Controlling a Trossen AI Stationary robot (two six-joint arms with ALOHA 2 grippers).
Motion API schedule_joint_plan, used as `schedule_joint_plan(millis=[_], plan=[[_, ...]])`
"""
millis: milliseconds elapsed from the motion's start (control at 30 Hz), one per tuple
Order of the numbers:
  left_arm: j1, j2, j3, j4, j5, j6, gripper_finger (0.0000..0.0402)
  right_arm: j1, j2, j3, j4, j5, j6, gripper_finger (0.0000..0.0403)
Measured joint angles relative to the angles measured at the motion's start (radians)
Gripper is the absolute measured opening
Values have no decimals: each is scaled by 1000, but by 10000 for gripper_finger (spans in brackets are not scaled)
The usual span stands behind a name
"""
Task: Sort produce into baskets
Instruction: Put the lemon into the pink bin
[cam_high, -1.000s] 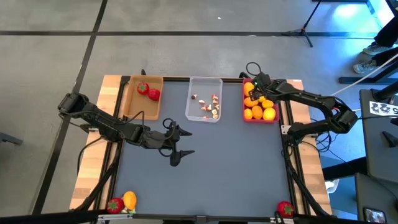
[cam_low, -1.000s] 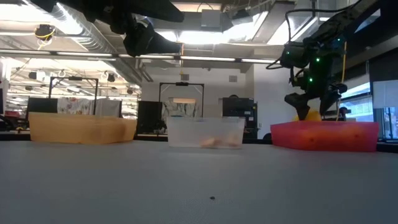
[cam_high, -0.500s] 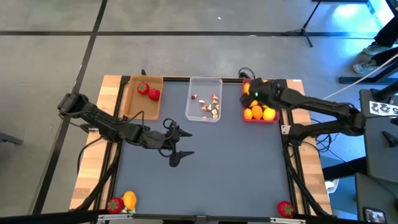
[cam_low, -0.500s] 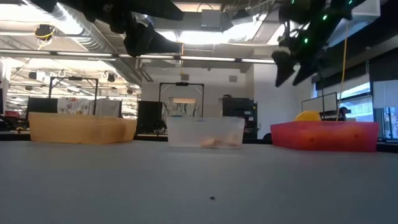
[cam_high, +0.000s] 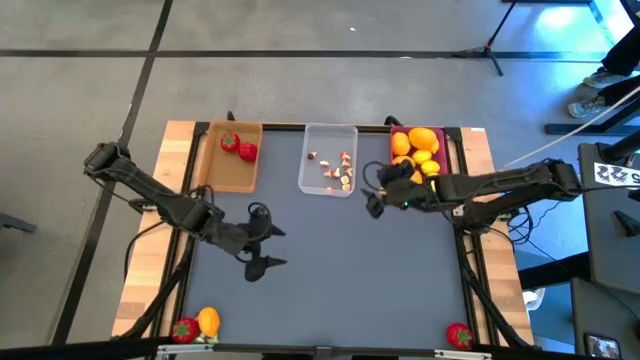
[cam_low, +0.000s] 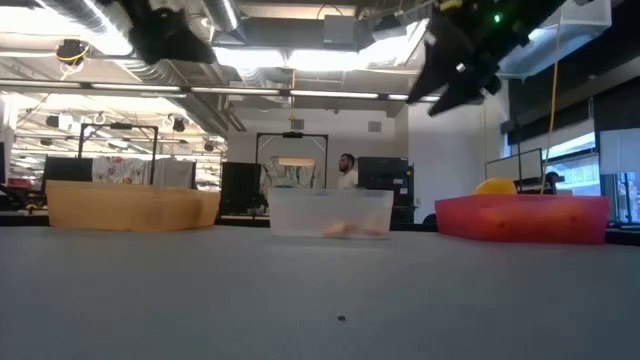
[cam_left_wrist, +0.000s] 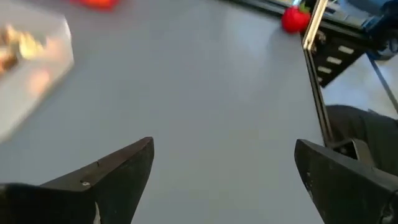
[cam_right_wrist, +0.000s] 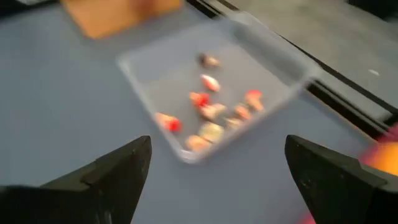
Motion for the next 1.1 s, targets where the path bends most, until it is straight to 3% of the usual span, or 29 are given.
schedule_joint_plan(millis=[167, 367, 567, 800, 900, 1100], plan=[[-84, 0, 0, -124, 42, -189, 381, 76, 47, 0, 160, -1, -80, 364], [-186, 13, -1, -203, 51, -339, 381, 100, 90, 0, 197, -1, -127, 364], [-240, 87, -2, -181, 47, -232, 381, 99, 122, 0, 200, -1, -130, 364], [-182, 176, -2, -79, -15, -74, 381, 99, 150, 0, 202, -1, -131, 364], [-163, 187, -2, -68, 57, -62, 381, 99, 152, 0, 196, -1, -133, 364], [-190, 181, -2, -136, 262, -207, 381, 99, 152, 0, 197, -1, -134, 364]])
